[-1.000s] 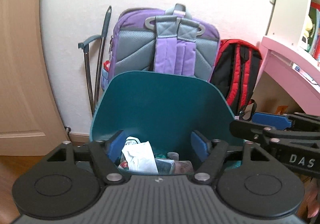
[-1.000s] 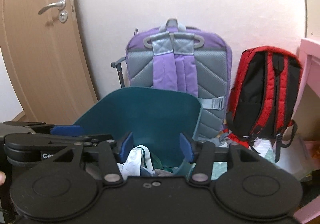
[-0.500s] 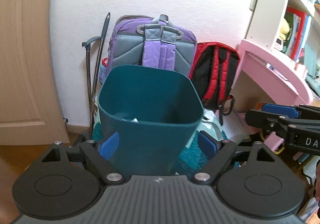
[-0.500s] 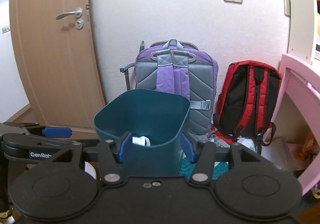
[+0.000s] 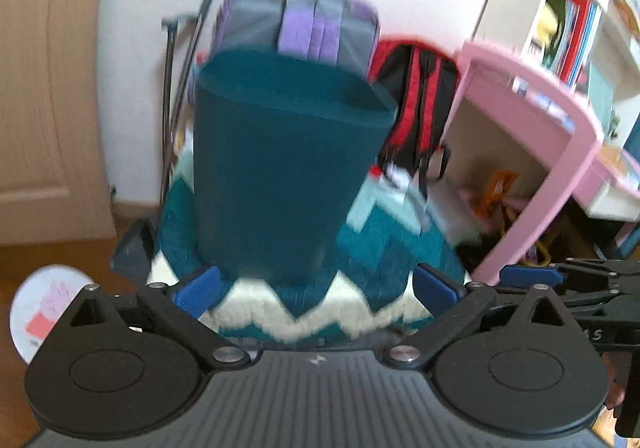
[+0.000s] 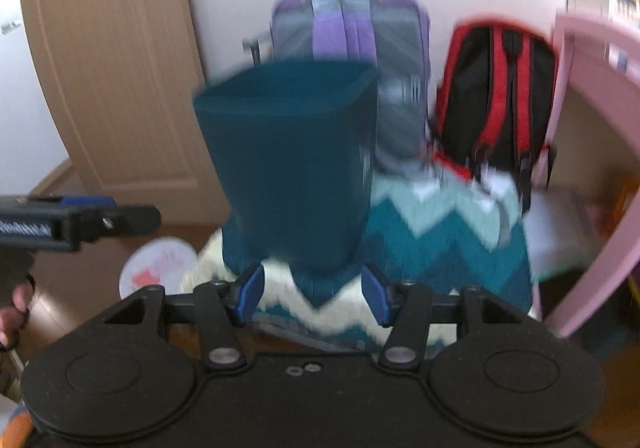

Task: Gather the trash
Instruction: 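Lower left tool to white tissue while right grasps clear plastic tray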

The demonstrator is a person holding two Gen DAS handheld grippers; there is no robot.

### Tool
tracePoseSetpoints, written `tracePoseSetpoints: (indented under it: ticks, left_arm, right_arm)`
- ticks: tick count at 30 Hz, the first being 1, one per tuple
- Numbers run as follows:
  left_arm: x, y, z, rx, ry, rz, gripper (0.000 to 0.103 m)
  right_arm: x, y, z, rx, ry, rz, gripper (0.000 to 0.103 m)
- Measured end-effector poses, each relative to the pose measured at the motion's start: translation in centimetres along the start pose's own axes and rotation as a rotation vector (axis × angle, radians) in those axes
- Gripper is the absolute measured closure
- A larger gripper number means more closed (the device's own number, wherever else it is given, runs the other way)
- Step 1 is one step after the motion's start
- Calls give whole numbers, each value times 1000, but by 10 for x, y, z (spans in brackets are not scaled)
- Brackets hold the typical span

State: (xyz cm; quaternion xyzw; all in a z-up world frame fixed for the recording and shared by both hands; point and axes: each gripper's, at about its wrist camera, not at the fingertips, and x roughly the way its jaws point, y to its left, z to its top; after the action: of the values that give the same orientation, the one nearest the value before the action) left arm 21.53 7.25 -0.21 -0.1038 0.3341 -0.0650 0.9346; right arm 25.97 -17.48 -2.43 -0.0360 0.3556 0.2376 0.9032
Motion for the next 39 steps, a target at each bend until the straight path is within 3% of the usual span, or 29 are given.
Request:
tracePoseSetpoints:
  ticks: [11, 15, 18, 21, 24, 28, 32, 39]
  left_arm:
    - [128, 38, -102, 20, 300, 71, 0]
    - [179, 51, -140, 32, 452, 99, 0]
    - [219, 60, -167, 47, 609, 72, 0]
    - [254, 66, -190, 102, 714, 72, 0]
    - [283, 72, -210, 162, 754, 94, 1]
    - [321, 88, -242, 126, 829, 109, 1]
    - [348, 92, -273, 137, 899, 72, 1]
    - [376, 94, -322, 166, 1005, 23, 11]
  right_arm:
    - [143, -28, -111, 95, 302, -30, 50]
    - [195, -47, -149, 202, 428, -46, 50]
    - [229, -61, -175, 278, 522, -66, 50]
    - [266, -73, -201, 309, 624, -115, 50]
    - [294, -82, -223, 362, 687, -125, 51]
    - [329, -96, -252, 456, 757, -147, 52]
    - [356, -107, -271, 526, 792, -147, 52]
    - [394, -116, -301, 598, 844, -167, 53]
